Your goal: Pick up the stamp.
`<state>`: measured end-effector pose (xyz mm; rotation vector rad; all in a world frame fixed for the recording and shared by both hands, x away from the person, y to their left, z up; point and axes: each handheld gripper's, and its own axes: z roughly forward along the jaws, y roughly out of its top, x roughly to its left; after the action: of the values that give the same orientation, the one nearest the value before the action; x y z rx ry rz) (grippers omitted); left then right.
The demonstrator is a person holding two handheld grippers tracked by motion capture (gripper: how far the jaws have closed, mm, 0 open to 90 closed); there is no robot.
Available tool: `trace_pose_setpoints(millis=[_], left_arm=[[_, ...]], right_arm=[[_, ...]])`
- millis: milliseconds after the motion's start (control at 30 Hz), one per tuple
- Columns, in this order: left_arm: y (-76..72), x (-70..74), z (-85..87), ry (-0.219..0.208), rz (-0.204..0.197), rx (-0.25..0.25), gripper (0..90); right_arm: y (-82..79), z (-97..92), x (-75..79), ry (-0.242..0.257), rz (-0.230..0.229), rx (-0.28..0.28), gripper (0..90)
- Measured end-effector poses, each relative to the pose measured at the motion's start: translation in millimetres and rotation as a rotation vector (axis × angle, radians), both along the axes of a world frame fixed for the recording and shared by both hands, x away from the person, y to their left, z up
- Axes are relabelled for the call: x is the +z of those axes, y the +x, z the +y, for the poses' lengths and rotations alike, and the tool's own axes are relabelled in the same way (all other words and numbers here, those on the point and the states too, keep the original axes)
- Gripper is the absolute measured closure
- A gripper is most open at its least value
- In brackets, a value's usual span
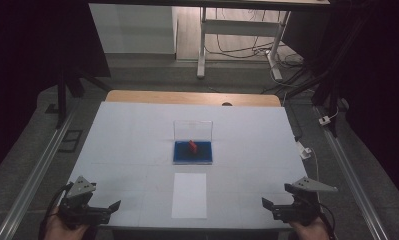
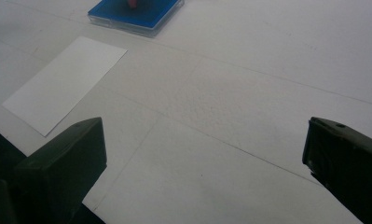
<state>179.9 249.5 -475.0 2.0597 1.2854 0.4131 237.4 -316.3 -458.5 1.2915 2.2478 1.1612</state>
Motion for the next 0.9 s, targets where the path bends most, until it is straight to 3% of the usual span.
trace_pose_setpoints(millis=[433,700,900], left_arm=[[0.6,-0.5,1.5,-0.019,0.009,-0.008,1.7],[0.7,-0.6,1.5,-0.023,0.011,-0.012,2.1],[0.6,-0.6,1.0,-0.019,0.011,-0.014,2.1]], right_arm=[[-0.1,4.5,-0.3,-0.034,0.006,0.034,0.0],[-2.4,7.2,0.6,-0.064,-0.020,0.042,0.0],[-3.4,8.1,1.2,-0.053,-0.026,0.049,0.0]])
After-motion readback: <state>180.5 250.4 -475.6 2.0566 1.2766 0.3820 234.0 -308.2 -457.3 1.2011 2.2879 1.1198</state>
